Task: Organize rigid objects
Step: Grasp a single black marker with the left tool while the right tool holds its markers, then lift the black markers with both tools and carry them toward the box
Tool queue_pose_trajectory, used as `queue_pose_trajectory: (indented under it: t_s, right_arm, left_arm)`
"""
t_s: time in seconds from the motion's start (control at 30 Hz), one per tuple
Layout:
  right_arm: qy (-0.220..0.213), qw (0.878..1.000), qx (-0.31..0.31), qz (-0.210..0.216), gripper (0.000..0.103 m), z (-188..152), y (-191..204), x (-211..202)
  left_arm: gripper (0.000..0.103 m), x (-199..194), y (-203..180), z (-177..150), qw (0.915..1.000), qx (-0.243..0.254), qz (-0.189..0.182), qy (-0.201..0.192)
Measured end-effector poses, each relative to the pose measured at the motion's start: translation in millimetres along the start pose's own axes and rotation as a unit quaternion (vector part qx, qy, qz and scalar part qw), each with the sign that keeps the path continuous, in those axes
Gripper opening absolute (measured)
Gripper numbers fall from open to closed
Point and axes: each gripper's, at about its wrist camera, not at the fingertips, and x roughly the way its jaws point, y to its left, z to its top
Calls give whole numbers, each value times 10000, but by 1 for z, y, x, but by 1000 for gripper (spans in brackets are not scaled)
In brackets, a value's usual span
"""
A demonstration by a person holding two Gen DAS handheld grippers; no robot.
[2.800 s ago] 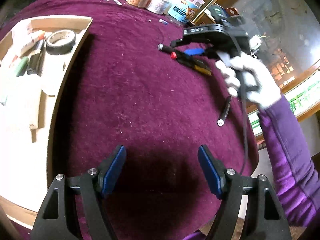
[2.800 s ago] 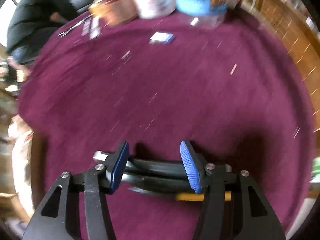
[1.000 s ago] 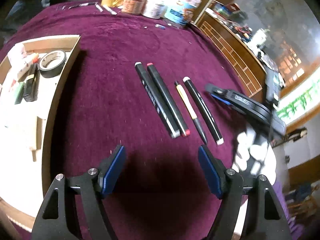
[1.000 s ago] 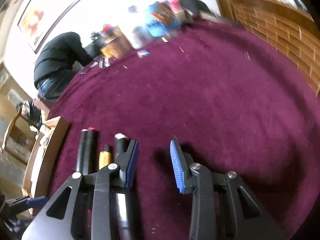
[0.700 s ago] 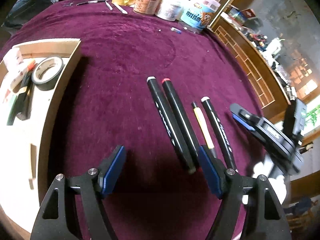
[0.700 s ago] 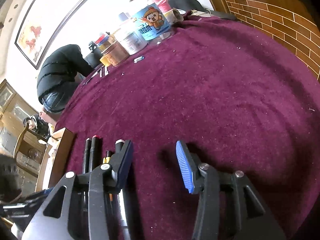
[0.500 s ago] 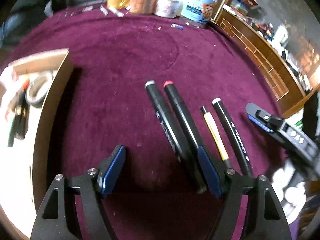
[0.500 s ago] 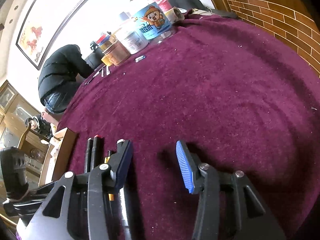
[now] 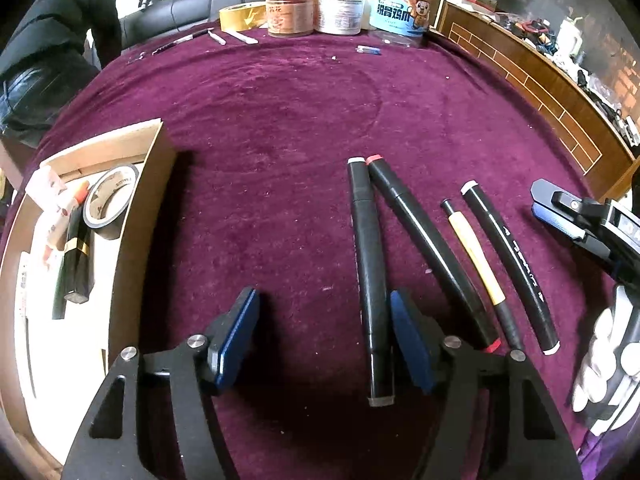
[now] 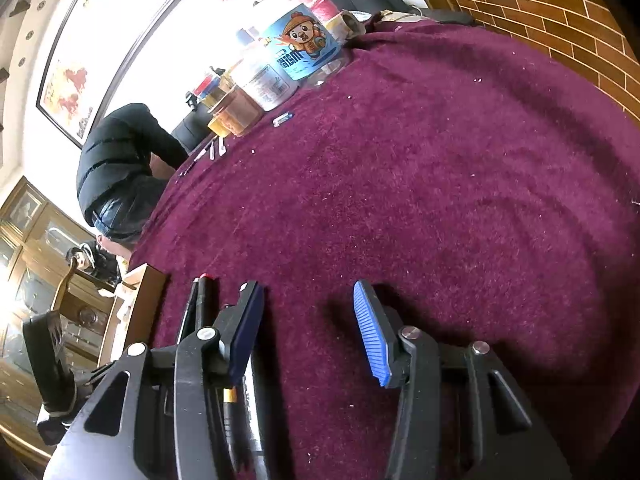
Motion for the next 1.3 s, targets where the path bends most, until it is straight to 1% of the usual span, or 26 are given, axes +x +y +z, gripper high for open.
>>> queue_pose_trajectory:
  t_s: [0.1,0.23,0.3,0.37,0.4,0.43,0.47,0.6,0.9,0.93,1.0,1.03,1.07,1.1,1.17,1.23,1.3]
  right_arm:
    - [2,10000,26,30,46,0,-1,0]
    - [0,10000,35,43,46,0,-1,0]
    - [-1,10000,36,43,46,0,-1,0]
    - [-5,10000,28,37,46,0,-2,-1]
    - [-7,10000,28,36,46,0,-2,-1]
    - [-7,10000,30,38,46,0,-2,-1]
    - [-6,10000,28,38,46,0,-2,-1]
    - [-7,10000,35,45,46,0,-2,-1]
    - [-6,10000,46,57,46,1,-3,0]
    - [-9,10000,49,57,46,1,-3,-1]
    - [-9,10000,63,69,46,1,-3,-1]
    - [-11,9999,68,73,46,1,-3,-1]
    - [-13,9999,74,78,46,1,-3,-1]
    - [-13,9999,70,75,46,1,-3,-1]
    - [-12,10000,64,71,46,1,-3,-1]
    - [-12,10000,65,71,46,1,-3,-1]
    - [-13,9999,69,76,46,1,-3,-1]
  left_arm:
    - [62,3,-5,2,9999,98,119,-1]
    - [72,8,-13,5,9996,170,210,-94]
    - [79,11,-15,8,9996,145,222,-134]
    - [91,15,-18,10,9996,125,227,-137]
    - [94,17,-20,11,9995,122,234,-156]
    - [100,19,-22,11,9995,123,237,-194]
    - [102,20,-23,10,9994,125,236,-226]
    - [102,19,-23,5,9985,114,203,-488]
    - [102,17,-24,3,9984,202,165,-494]
    - [98,16,-23,2,9984,191,154,-504]
    - [68,6,-25,-4,9973,264,108,-670]
    - [34,3,-25,-5,9971,309,92,-691]
    - [13,0,-26,-7,9970,354,50,-679]
    - [13,-3,-26,-10,9973,379,-32,-633]
    - [13,-4,-26,-13,9969,467,-40,-635]
    - [14,-3,-25,-11,9971,428,-86,-616]
    - [23,0,-25,-5,9976,390,-201,-539]
